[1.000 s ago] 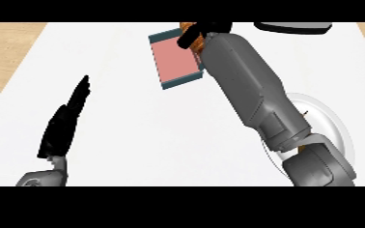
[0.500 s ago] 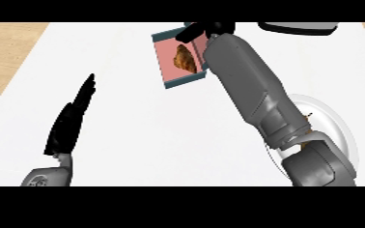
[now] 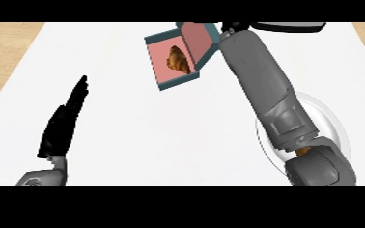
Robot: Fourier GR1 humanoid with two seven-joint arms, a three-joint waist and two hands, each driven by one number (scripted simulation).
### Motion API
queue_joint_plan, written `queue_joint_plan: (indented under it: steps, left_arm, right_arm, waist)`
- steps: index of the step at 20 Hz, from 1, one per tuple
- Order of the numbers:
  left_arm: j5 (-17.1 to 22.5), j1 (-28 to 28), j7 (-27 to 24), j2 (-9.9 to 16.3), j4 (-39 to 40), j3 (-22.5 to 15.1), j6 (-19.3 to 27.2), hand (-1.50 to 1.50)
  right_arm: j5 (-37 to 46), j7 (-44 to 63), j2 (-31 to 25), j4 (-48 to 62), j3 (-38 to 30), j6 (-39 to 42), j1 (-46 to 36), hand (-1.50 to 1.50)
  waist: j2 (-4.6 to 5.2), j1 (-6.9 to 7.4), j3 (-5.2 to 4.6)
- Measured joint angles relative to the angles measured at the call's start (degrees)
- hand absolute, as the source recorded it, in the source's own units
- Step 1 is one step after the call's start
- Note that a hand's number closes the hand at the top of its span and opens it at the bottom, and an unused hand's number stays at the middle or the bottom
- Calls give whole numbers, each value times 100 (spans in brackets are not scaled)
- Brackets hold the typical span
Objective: Pick the croissant from the plate and place it in the cardboard box
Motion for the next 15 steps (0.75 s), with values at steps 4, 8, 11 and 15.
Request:
queue_joint_plan:
  steps: [4, 8, 11, 15]
  left_arm:
    - [15, 111, 25, -1, -50, 45, 20, 0]
    - [8, 259, -47, -29, -14, 61, 47, 0]
    - [14, 230, 4, -3, -2, 131, 70, 0]
    - [12, 316, 8, 0, -47, 163, 82, 0]
  right_arm:
    - [-364, -416, -324, -182, -398, -46, 202, -150]
    - [-670, -792, -666, -402, -680, 95, 644, -150]
    - [-910, -990, -919, -740, -797, 442, 1065, -150]
    - [-1157, -1071, -1331, -1292, -819, 1124, 1701, -150]
  waist:
    - [-49, -130, -2]
    - [-92, -245, -3]
    - [-123, -326, -4]
    - [-153, -400, -4]
